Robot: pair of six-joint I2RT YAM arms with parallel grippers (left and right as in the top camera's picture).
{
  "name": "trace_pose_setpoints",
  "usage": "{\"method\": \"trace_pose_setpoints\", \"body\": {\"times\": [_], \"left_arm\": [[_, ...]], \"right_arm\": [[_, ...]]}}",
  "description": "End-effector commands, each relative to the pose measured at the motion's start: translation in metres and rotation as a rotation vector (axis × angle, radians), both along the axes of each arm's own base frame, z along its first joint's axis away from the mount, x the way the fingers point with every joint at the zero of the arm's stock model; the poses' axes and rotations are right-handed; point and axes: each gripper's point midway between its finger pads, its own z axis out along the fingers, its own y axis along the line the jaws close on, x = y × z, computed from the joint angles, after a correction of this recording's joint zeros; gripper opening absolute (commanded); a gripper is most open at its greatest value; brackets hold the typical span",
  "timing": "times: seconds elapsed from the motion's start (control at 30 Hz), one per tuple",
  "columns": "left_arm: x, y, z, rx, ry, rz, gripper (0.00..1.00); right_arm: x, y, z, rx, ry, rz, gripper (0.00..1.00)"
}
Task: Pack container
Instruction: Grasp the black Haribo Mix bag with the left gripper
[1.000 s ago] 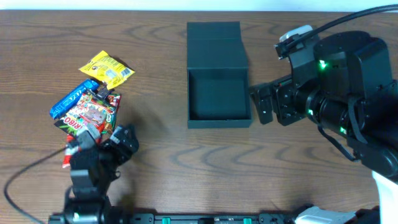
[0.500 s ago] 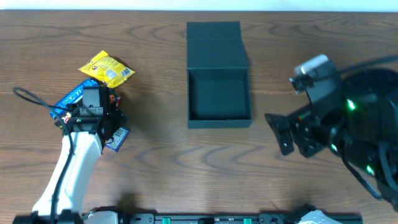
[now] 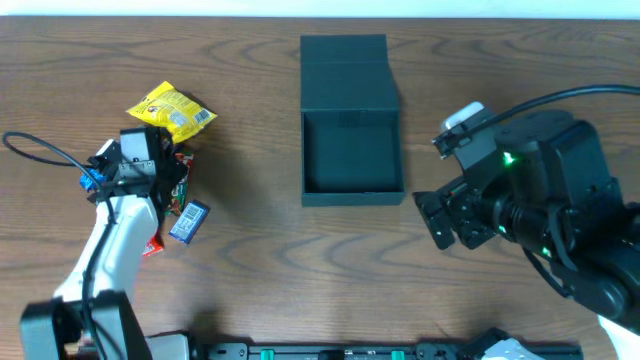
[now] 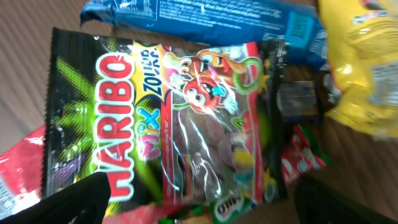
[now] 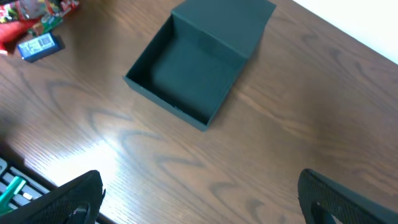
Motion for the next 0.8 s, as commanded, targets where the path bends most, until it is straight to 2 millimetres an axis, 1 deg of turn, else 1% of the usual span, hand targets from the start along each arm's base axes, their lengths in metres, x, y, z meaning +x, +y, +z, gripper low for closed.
{"method": "trace_pose_setpoints", "body": {"times": [0.0,0.17,0.3,0.4,0.47,0.6,0.63,0.67,0.7,0.73,0.77], "left_arm": [[0.013,0.004,-0.006,-0.030,0.007,-0.005,0.95],[0.040,0.006,-0.014,-0.035,0.063,-0.063,0.95],[0.051,0.007,-0.027,-0.056,0.127,-0.062,0.95],[0.051,0.000,-0.041,-0.104,0.171,-0.073,0.96],[0.046,-0.001,-0.050,-0.127,0.198,-0.043,0.96],[0.041,-0.002,-0.054,-0.133,0.220,-0.035,0.96],[0.040,-0.002,-0.055,-0.132,0.224,-0.034,0.99],[0.039,-0.002,-0.055,-0.131,0.229,-0.033,0.93],[0.037,-0.002,-0.055,-0.131,0.236,-0.032,0.85],[0.036,-0.002,-0.055,-0.131,0.241,-0.032,0.71],[0.035,-0.002,-0.056,-0.132,0.244,-0.032,0.62]], "right_arm": [[0.003,-0.001,-0.001,-0.030,-0.017,0.017,0.99],[0.005,0.001,-0.002,-0.037,-0.017,0.023,0.99],[0.005,0.001,-0.004,-0.042,-0.011,0.025,0.99],[0.005,0.000,-0.004,-0.044,-0.009,0.024,0.99],[0.005,0.000,-0.004,-0.045,-0.008,0.025,0.99],[0.005,0.000,-0.004,-0.045,-0.007,0.024,0.99],[0.005,0.000,-0.004,-0.045,-0.008,0.024,0.99],[0.005,0.000,-0.004,-0.045,-0.008,0.024,0.99],[0.005,0.000,-0.004,-0.045,-0.007,0.024,0.99],[0.005,0.000,-0.004,-0.045,-0.007,0.024,0.99],[0.004,0.000,-0.005,-0.046,-0.006,0.024,0.99]]}}
